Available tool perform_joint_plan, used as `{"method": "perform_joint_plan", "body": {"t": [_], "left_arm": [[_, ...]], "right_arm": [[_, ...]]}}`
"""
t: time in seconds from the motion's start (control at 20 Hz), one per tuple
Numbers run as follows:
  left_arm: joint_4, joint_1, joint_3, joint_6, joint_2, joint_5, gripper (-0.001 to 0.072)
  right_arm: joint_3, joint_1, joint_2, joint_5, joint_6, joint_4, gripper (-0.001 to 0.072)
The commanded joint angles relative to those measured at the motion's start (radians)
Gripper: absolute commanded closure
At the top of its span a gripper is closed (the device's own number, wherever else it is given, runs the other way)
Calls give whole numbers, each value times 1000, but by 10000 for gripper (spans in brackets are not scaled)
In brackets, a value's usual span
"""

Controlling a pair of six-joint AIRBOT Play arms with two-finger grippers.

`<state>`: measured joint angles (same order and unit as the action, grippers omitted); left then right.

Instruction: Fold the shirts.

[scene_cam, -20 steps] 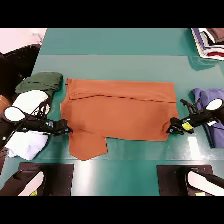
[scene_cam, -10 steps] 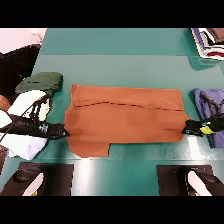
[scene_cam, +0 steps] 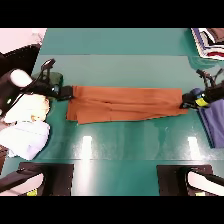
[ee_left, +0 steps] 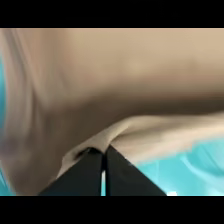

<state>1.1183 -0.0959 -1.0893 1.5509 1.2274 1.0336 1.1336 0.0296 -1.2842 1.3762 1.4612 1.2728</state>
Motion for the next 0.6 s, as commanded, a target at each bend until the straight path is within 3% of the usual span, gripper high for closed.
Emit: {"method": "perform_joint_plan", "body": {"t": [0.0, 0.15, 0.2, 0.25, 0.3, 0.55], "left_arm": [[10, -1, -175, -39, 227, -111, 681], [8, -1, -229, -40, 307, -155, 681], [7, -1, -230, -36, 312, -181, 667], [6, -1, -230, -17, 312, -202, 415], [3, -1, -230, 18, 311, -215, 152], [6, 9, -313, -19, 309, -2, 169]], "right_arm": [[158, -3, -177, -15, 1, -11, 692], [263, -3, -274, -15, 0, -87, 688], [294, -3, -301, -19, -1, -114, 598], [331, 2, -330, -20, -6, -150, 349], [362, 14, -351, -19, -18, -187, 297], [325, 152, -309, 21, -117, -277, 297]]}}
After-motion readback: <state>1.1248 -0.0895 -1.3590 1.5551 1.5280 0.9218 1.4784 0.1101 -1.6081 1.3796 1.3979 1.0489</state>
